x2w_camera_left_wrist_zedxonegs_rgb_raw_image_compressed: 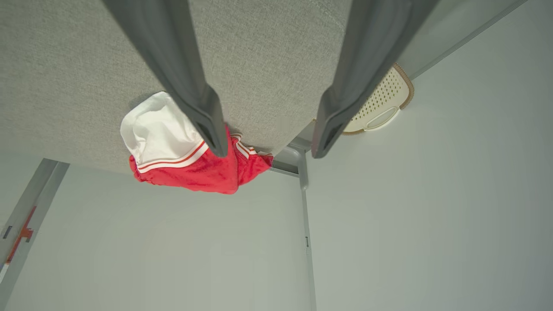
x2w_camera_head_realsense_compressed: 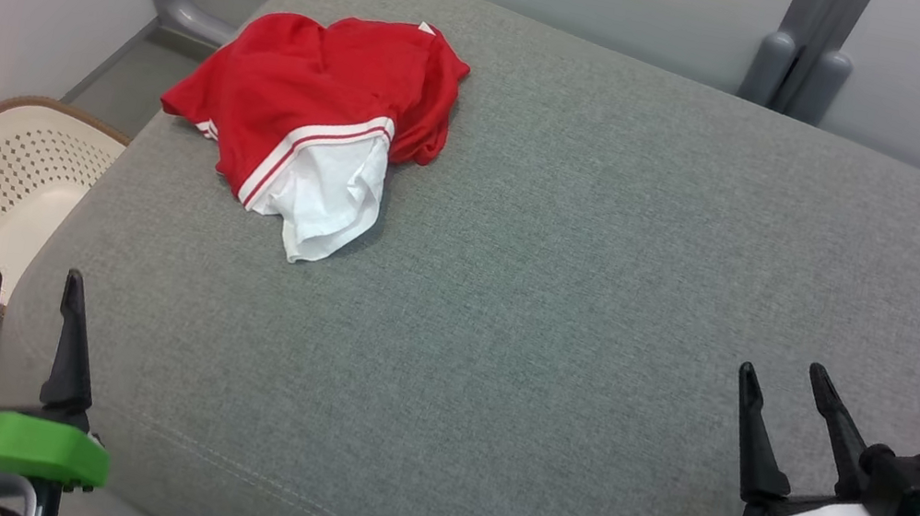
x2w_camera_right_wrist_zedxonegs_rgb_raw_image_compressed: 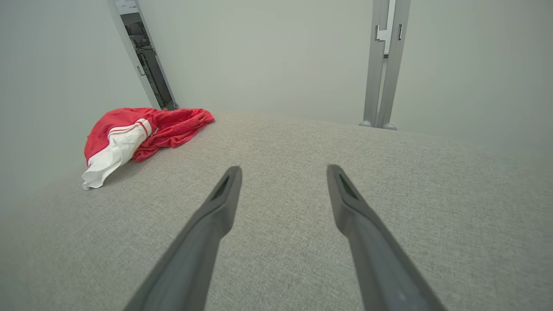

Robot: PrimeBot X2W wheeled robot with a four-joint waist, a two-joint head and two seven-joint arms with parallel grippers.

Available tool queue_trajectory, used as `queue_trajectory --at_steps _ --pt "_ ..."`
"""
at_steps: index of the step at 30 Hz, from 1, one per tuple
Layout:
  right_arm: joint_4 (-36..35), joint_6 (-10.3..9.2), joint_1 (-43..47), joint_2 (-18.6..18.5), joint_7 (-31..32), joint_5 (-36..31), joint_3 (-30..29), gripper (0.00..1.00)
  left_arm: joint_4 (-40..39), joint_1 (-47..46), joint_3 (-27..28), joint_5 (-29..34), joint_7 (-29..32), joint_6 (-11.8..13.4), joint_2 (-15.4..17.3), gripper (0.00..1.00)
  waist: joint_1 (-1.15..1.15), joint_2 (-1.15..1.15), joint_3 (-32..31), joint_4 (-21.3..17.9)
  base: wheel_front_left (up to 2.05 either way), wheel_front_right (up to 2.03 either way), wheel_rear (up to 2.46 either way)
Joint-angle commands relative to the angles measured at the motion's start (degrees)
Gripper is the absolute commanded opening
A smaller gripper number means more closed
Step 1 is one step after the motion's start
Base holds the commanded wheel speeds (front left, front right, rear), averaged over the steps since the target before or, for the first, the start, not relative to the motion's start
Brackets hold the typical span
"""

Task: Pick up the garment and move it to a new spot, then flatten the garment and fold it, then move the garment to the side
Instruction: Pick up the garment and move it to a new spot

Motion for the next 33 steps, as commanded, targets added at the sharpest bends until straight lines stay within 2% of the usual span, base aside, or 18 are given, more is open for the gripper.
queue_trajectory --at_steps 1,6,11,20,25,33 --pt "-0.6 -0.05 -0.8 -0.7 0.2 -0.4 -0.4 1.0 -0.3 -2.5 0.2 -0.2 0.0 -0.1 0.8 1.0 0.0 0.0 1.7 -2.1 0.0 0.0 0.0" --pt "-2.6 -0.05 -1.7 -2.2 1.4 -1.3 -1.8 1.0 0.7 -9.7 -0.1 -1.1 0.0 -0.3 3.3 1.0 0.0 0.0 5.1 -5.9 0.0 0.0 0.0" --pt "-5.5 -0.05 -3.6 -4.2 2.8 -2.1 -3.9 1.0 2.5 -19.1 -1.2 -2.4 0.0 -0.4 7.2 1.0 0.0 0.0 9.5 -11.2 0.0 0.0 0.0" --pt "-10.3 -0.05 -6.0 -5.5 3.9 -3.7 -8.1 1.0 8.6 -35.2 -4.3 -4.8 0.3 -0.5 13.8 1.0 0.0 0.0 18.1 -19.3 0.0 0.0 0.0" --pt "-11.7 -0.05 -6.9 -4.7 3.5 -3.8 -9.2 1.0 13.5 -41.4 -6.7 -6.2 1.5 -0.5 16.9 1.0 0.0 0.0 21.7 -22.1 0.0 0.0 0.0" --pt "-12.0 -0.05 -8.6 -4.3 2.8 -4.1 -9.0 1.0 24.8 -47.2 -11.2 -10.8 8.7 -0.5 20.5 1.0 0.0 0.0 24.6 -24.0 0.0 0.0 0.0"
